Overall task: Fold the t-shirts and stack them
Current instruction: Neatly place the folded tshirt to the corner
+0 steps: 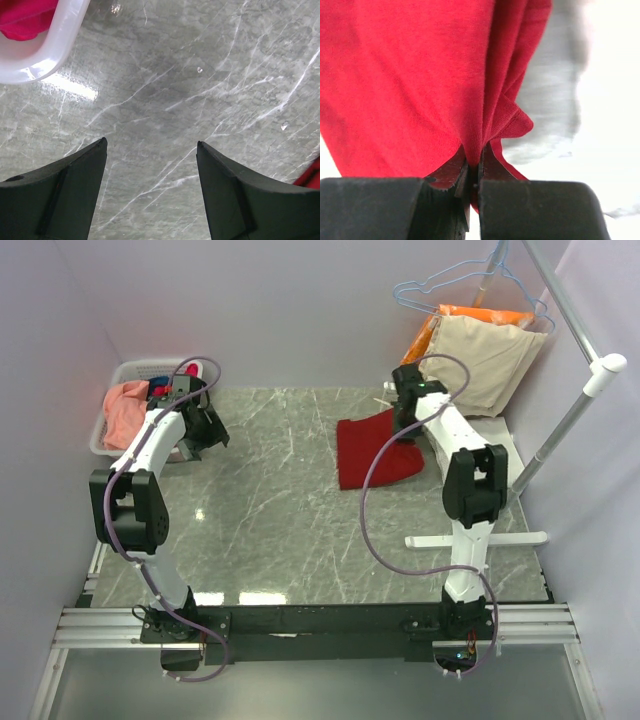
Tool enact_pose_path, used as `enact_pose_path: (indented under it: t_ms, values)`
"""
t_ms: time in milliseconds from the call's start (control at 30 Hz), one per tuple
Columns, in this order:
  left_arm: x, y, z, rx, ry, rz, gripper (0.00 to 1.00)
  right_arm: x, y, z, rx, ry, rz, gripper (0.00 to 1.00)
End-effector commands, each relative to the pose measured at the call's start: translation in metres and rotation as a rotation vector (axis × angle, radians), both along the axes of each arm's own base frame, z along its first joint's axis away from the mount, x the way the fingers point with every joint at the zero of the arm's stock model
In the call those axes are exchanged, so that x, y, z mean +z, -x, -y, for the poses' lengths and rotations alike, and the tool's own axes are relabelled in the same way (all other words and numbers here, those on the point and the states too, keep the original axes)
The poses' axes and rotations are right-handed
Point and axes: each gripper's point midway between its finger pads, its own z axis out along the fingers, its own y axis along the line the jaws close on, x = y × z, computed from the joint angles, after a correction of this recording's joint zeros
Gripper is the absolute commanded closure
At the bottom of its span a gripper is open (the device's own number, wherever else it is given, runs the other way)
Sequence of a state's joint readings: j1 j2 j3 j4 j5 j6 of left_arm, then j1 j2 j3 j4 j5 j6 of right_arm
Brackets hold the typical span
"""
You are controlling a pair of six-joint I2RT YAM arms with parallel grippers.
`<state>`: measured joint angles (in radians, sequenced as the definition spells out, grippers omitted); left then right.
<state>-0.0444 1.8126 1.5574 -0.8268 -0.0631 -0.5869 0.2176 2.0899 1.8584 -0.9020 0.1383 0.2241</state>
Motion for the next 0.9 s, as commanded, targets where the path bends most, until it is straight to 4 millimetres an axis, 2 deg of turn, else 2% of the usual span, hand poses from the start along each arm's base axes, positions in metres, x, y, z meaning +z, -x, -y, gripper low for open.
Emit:
enact_pose_path:
  t_ms: [0,33,133,267,400,433,533,567,600,633,667,733,767,800,867]
  values:
    - [0.020,-0.004,0.001,-0.018,0.010,0.065,0.23,0.062,0.002,0.057,-0.093,0.130,0.092,1.00]
    - [0.020,-0.004,0.001,-0.018,0.010,0.065,0.23,0.065,0.001,0.069,-0.112,0.143,0.096,1.00]
    - [0.020,-0.005,0.000,-0.017,0.008,0.064,0.23,0.078,0.000,0.087,-0.154,0.150,0.118,1.00]
    - [0.018,-0.005,0.000,-0.013,0.007,0.055,0.23,0.092,0.006,0.121,-0.236,0.170,0.113,1.00]
    - [0.017,-0.006,0.000,-0.014,0.005,0.052,0.23,0.096,0.014,0.132,-0.279,0.163,0.119,1.00]
    - [0.017,-0.007,0.000,-0.014,0.004,0.052,0.23,0.094,0.019,0.145,-0.316,0.174,0.111,1.00]
    - [0.016,-0.007,0.000,-0.014,0.008,0.047,0.23,0.095,0.019,0.158,-0.374,0.190,0.111,1.00]
    - [0.016,-0.007,0.001,-0.016,0.008,0.047,0.23,0.088,0.022,0.165,-0.398,0.224,0.079,1.00]
    - [0.015,-0.007,0.001,-0.015,0.010,0.046,0.23,0.095,0.017,0.170,-0.421,0.237,0.096,1.00]
    - [0.015,-0.007,0.001,-0.017,0.010,0.045,0.23,0.097,0.016,0.176,-0.461,0.256,0.098,1.00]
    - [0.016,-0.007,0.001,-0.017,0.011,0.045,0.23,0.089,0.018,0.184,-0.481,0.303,0.058,1.00]
    - [0.016,-0.007,0.001,-0.017,0.010,0.044,0.23,0.098,0.009,0.192,-0.534,0.337,0.087,1.00]
    - [0.016,-0.006,0.001,-0.017,0.010,0.045,0.23,0.088,0.013,0.200,-0.558,0.397,0.038,1.00]
    - [0.017,-0.006,0.001,-0.017,0.008,0.047,0.23,0.092,0.008,0.203,-0.583,0.405,0.058,1.00]
    - [0.017,-0.006,0.001,-0.018,0.009,0.047,0.23,0.081,0.009,0.209,-0.606,0.454,0.021,1.00]
